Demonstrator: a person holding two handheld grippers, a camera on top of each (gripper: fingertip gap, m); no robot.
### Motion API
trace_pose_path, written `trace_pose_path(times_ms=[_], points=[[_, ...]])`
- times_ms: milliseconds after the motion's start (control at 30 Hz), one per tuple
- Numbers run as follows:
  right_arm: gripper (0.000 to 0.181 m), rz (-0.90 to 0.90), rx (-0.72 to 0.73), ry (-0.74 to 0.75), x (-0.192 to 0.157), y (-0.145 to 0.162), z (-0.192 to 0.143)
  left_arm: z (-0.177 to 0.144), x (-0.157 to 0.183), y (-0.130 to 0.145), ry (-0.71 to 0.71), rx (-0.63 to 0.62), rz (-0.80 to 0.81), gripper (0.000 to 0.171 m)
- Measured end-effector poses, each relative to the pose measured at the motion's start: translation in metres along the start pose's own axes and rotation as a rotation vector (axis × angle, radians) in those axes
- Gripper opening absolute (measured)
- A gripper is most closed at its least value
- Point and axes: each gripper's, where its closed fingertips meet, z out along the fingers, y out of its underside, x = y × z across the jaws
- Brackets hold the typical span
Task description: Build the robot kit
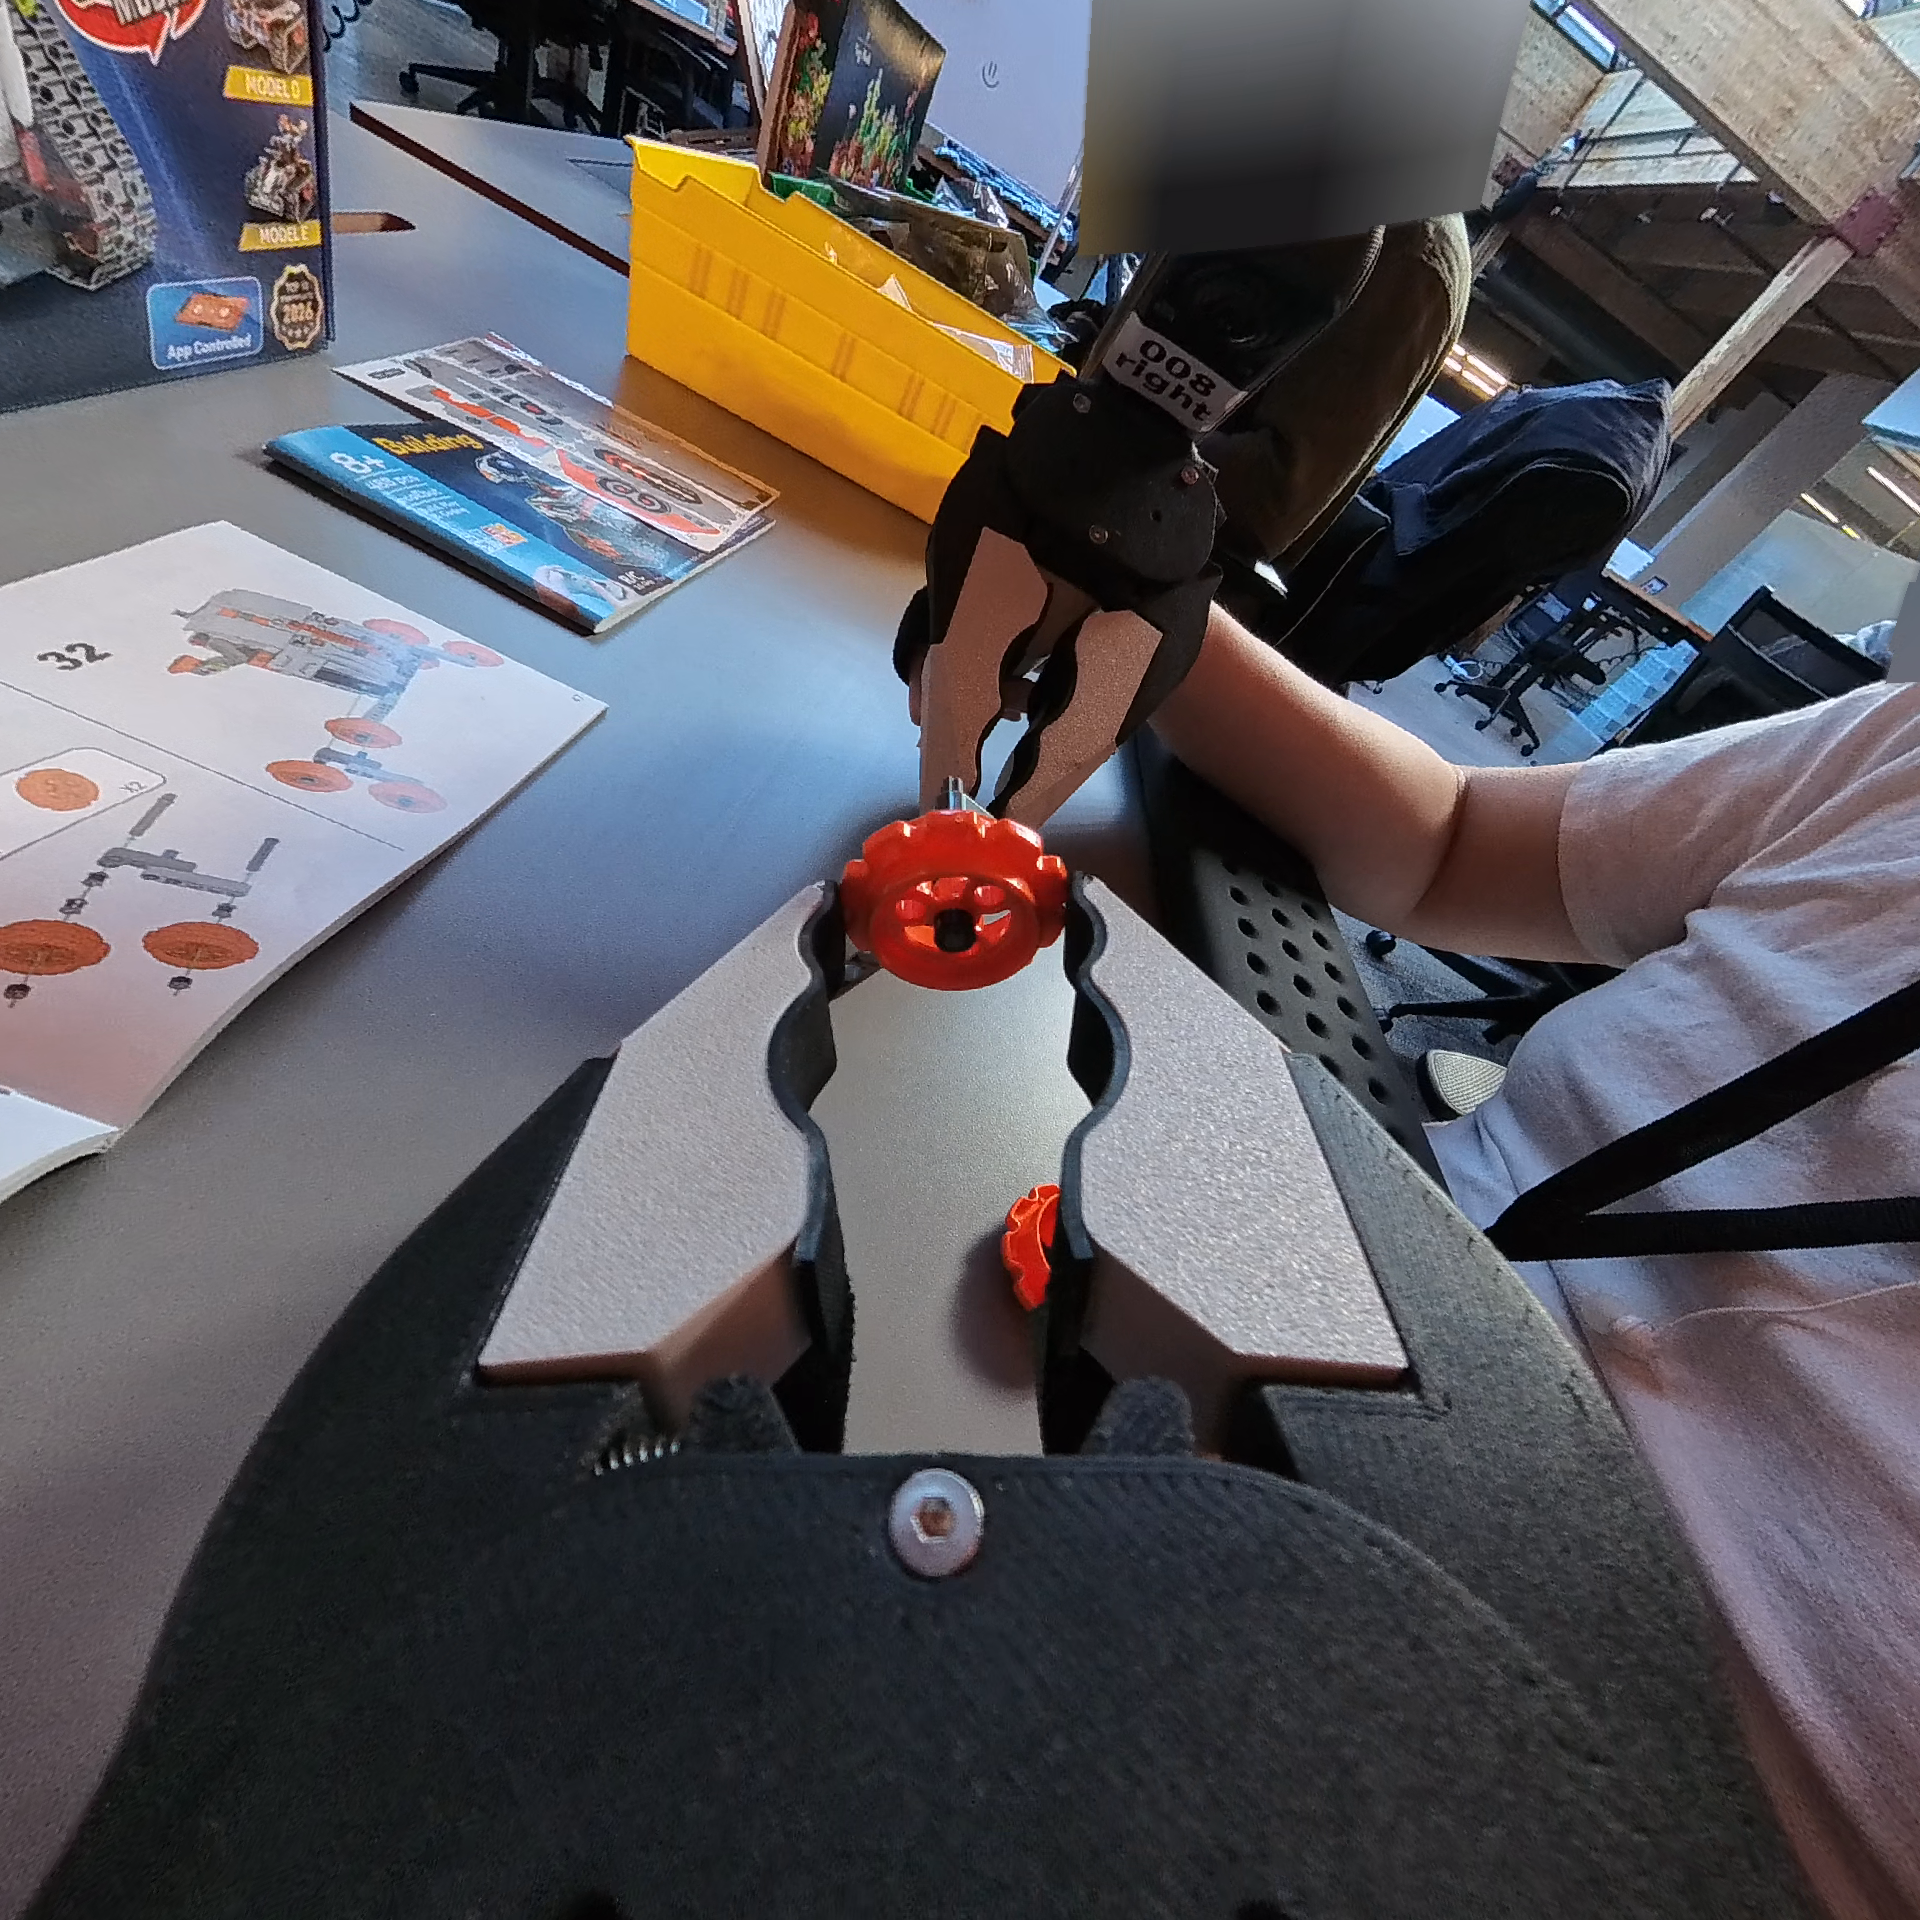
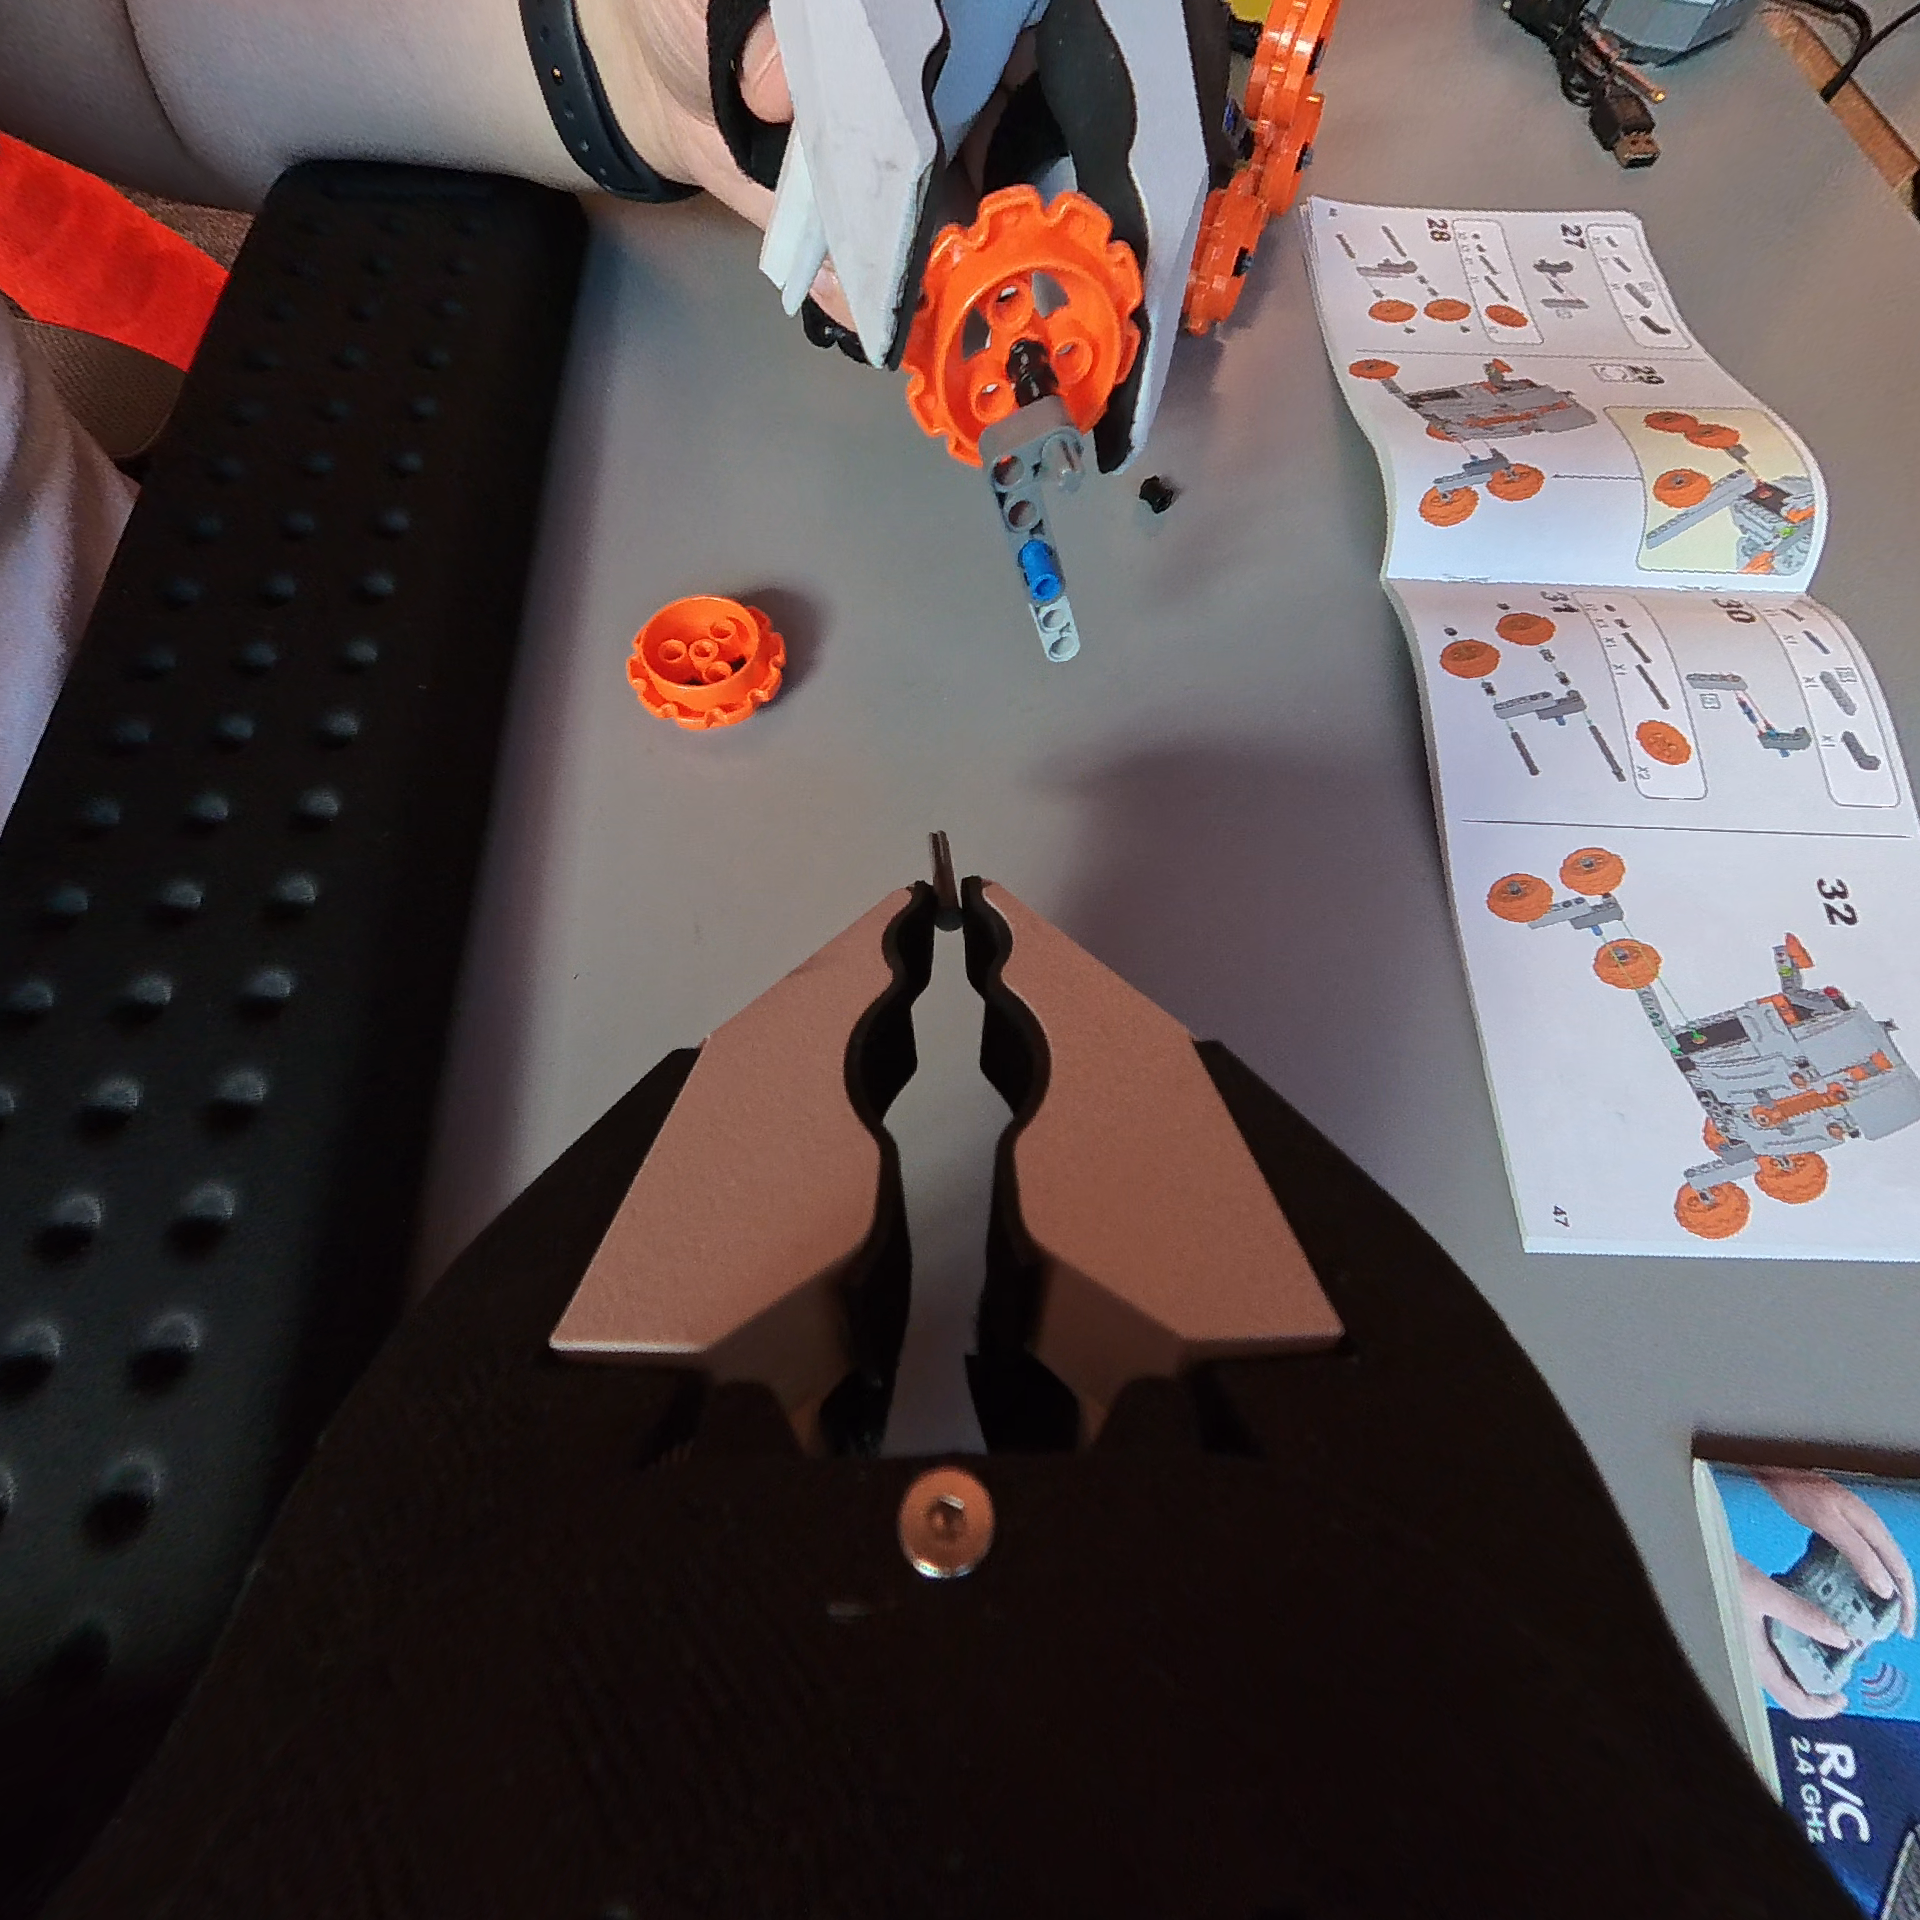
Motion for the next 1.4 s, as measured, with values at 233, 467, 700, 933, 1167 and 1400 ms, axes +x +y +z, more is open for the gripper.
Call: trace_pose_path(times_ms=[233,467,700,933,1167,1400], points=[[0.004,0.001,0.000,0.000,0.000,0.000,0.000,0.000,0.000,0.000,0.001,0.002,-0.001,0.041],[0.004,0.009,0.027,-0.003,0.000,-0.004,-0.002,-0.001,0.003,-0.004,0.012,0.012,-0.021,0.041],[0.004,0.092,0.165,0.012,0.009,-0.024,-0.014,-0.005,0.016,-0.028,0.098,0.113,-0.141,0.041],[0.005,0.190,0.475,-0.045,0.007,-0.072,-0.041,-0.012,0.042,-0.053,0.209,0.199,-0.192,0.040],[0.004,0.218,0.566,-0.037,0.009,-0.085,-0.048,-0.010,0.058,-0.060,0.276,0.219,-0.203,0.040],[0.004,0.190,0.549,-0.053,0.001,-0.087,-0.044,-0.008,0.064,-0.061,0.281,0.214,-0.189,0.040]])
